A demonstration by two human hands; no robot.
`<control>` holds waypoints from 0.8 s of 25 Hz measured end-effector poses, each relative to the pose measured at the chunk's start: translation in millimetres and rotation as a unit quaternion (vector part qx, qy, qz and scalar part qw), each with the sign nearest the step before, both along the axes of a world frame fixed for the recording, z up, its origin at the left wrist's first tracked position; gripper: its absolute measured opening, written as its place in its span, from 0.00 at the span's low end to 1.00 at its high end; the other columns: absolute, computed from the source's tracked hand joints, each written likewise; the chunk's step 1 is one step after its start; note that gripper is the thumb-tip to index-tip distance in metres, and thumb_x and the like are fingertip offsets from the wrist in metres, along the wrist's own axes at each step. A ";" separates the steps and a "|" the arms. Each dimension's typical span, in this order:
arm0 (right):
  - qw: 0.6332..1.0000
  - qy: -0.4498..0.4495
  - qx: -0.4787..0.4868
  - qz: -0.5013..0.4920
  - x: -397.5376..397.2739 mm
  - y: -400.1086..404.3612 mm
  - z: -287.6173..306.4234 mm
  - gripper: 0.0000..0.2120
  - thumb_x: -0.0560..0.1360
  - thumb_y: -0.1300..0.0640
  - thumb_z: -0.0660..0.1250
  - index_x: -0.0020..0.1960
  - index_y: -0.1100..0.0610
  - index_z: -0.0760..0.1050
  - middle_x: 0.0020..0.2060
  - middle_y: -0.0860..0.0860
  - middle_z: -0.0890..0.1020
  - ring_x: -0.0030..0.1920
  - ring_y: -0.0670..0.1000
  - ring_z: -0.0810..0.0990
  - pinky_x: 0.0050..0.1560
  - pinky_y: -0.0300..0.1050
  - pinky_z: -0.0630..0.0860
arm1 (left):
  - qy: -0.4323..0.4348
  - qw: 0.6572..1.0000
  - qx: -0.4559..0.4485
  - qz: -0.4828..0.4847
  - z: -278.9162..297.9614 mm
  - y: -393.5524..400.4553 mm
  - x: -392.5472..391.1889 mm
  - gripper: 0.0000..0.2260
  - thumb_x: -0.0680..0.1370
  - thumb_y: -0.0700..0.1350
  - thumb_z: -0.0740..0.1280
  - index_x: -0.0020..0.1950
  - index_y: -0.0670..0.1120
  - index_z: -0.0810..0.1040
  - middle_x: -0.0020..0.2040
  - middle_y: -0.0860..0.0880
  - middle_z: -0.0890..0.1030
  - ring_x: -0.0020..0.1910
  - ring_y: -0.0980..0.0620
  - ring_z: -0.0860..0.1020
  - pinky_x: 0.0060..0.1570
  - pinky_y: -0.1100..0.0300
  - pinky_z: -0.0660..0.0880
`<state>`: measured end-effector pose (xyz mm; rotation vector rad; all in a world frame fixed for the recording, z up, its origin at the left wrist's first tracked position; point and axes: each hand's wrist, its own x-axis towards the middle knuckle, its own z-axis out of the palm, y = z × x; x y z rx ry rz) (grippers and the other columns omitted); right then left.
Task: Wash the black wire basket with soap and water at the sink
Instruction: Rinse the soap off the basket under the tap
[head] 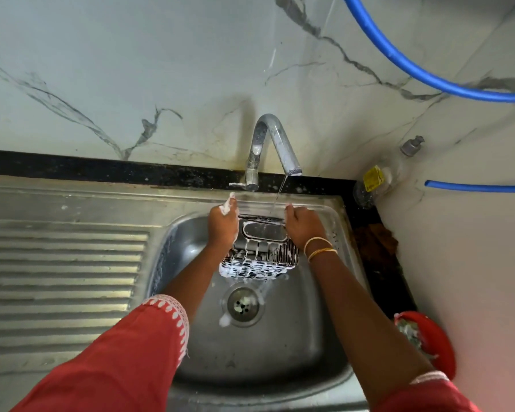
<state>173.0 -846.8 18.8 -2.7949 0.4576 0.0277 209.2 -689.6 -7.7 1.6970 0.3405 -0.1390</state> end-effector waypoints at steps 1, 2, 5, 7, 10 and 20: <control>1.000 0.008 -0.013 -0.016 1.5 -4.7 -3.4 0.25 0.82 0.50 0.49 0.54 0.66 0.78 0.52 0.65 0.81 0.55 0.64 0.78 0.56 0.53 0.72 | -0.007 1.000 0.006 0.011 0.2 -0.5 1.1 0.18 0.80 0.52 0.62 0.33 0.46 0.69 0.28 0.49 0.72 0.27 0.51 0.71 0.25 0.62 0.67; 0.999 0.009 -0.041 -0.012 3.9 3.2 -4.7 0.24 0.82 0.51 0.48 0.56 0.64 0.78 0.53 0.64 0.81 0.55 0.63 0.79 0.57 0.53 0.72 | -0.015 1.000 0.015 0.018 1.1 -2.4 0.4 0.18 0.81 0.51 0.62 0.32 0.46 0.69 0.29 0.48 0.74 0.28 0.51 0.72 0.28 0.60 0.68; 0.986 -0.015 -0.141 0.089 7.2 54.4 -5.7 0.24 0.81 0.49 0.47 0.51 0.56 0.80 0.44 0.58 0.84 0.46 0.59 0.82 0.53 0.50 0.72 | -0.055 0.997 0.052 0.011 -3.8 -9.2 -9.7 0.20 0.81 0.49 0.62 0.32 0.40 0.72 0.33 0.40 0.78 0.31 0.47 0.74 0.32 0.56 0.68; 0.981 -0.057 -0.124 0.137 3.1 67.6 -1.3 0.27 0.80 0.46 0.47 0.42 0.57 0.82 0.36 0.57 0.84 0.39 0.58 0.82 0.48 0.48 0.72 | -0.061 0.997 0.049 -0.004 -4.8 -7.3 -11.6 0.20 0.81 0.49 0.62 0.32 0.41 0.72 0.30 0.42 0.77 0.29 0.48 0.73 0.29 0.58 0.67; 0.990 -0.068 -0.088 0.088 9.0 31.9 -8.6 0.28 0.78 0.45 0.47 0.42 0.59 0.82 0.39 0.59 0.83 0.42 0.60 0.80 0.50 0.50 0.72 | -0.036 0.999 0.032 0.020 -4.1 -1.4 -4.9 0.20 0.81 0.50 0.62 0.31 0.42 0.70 0.27 0.49 0.73 0.26 0.52 0.72 0.25 0.60 0.66; 0.985 -0.069 -0.113 0.110 -18.8 42.3 -20.7 0.30 0.77 0.40 0.43 0.74 0.53 0.62 0.75 0.54 0.62 0.76 0.56 0.54 0.72 0.63 0.53 | -0.053 0.991 0.085 0.088 -0.7 -1.2 2.6 0.16 0.80 0.44 0.63 0.37 0.35 0.77 0.37 0.34 0.80 0.34 0.41 0.77 0.33 0.58 0.65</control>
